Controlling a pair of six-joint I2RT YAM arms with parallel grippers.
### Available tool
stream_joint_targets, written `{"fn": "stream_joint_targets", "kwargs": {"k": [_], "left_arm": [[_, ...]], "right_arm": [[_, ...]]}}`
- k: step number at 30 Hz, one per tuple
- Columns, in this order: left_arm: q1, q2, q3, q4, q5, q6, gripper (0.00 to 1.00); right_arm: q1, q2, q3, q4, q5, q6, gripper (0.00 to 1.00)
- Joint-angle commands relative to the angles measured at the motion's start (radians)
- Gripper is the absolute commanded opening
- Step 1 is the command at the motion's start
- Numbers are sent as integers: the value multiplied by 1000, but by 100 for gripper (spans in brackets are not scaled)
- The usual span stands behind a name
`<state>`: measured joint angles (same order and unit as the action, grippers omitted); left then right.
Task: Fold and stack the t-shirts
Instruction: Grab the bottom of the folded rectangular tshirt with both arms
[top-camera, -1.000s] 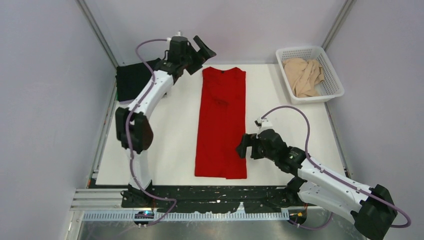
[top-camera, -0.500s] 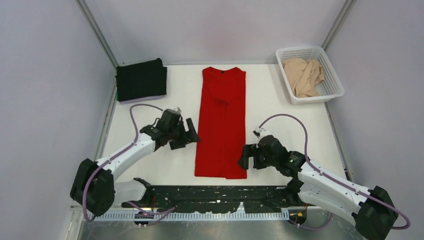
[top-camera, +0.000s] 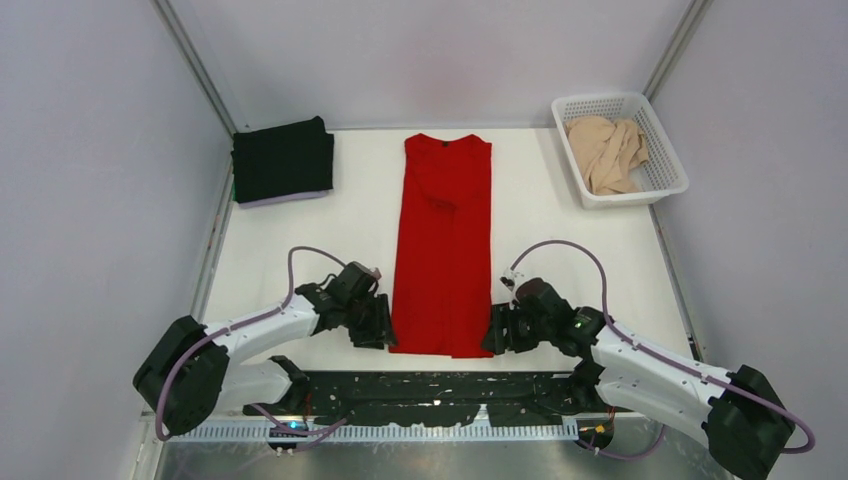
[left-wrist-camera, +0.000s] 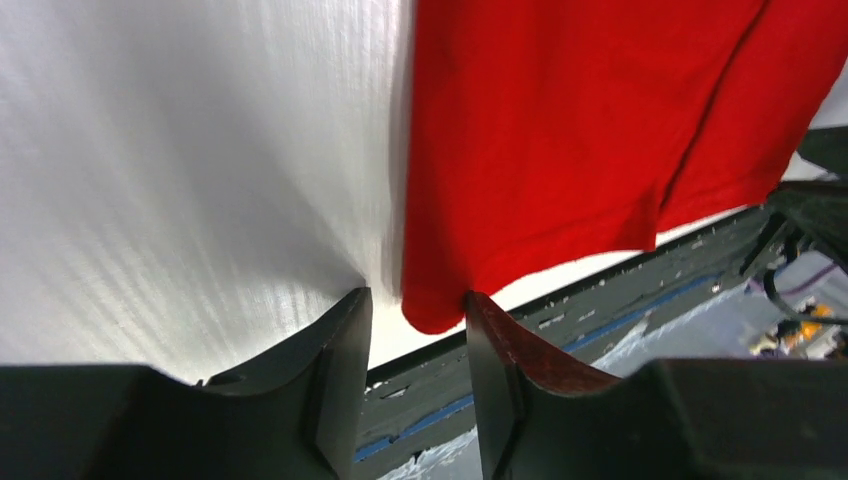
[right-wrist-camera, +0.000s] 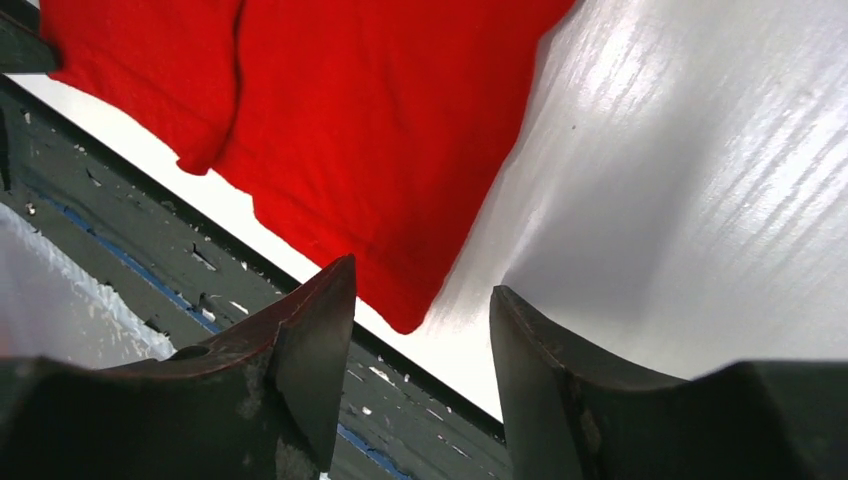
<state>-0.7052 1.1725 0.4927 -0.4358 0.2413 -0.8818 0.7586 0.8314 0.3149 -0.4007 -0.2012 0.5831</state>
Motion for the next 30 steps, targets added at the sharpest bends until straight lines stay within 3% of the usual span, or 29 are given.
{"fn": "stream_joint_targets", "kwargs": {"k": [1,3,5,8,12,15,19,24,30], "left_arm": [[-15,47,-32,57,84,-11,41],[-17,69,-42,69,97,-14,38],[-20,89,-43,72,111,-14,26],[-22,103,-49,87,108,-14,20],[-22,132,-34,96,104,-14,0],[-24,136,-34,102,129,-14,0],[-41,71,-57,103,130,-14,0],[-50,-45,-84,142,151,16,0],[-49,-57,-24,229,199,42,0]], "right_arm": [[7,17,-22,51,-49,26,58],[7,30,-31,70,-59,33,55],[6,46,-35,83,-71,35,51],[8,69,-34,89,-90,35,46],[10,85,-39,102,-100,36,37],[12,96,-38,112,-139,41,18],[19,63,-46,105,-152,61,6],[19,-11,-36,108,-117,78,5],[18,-60,-25,253,-68,129,5]]}}
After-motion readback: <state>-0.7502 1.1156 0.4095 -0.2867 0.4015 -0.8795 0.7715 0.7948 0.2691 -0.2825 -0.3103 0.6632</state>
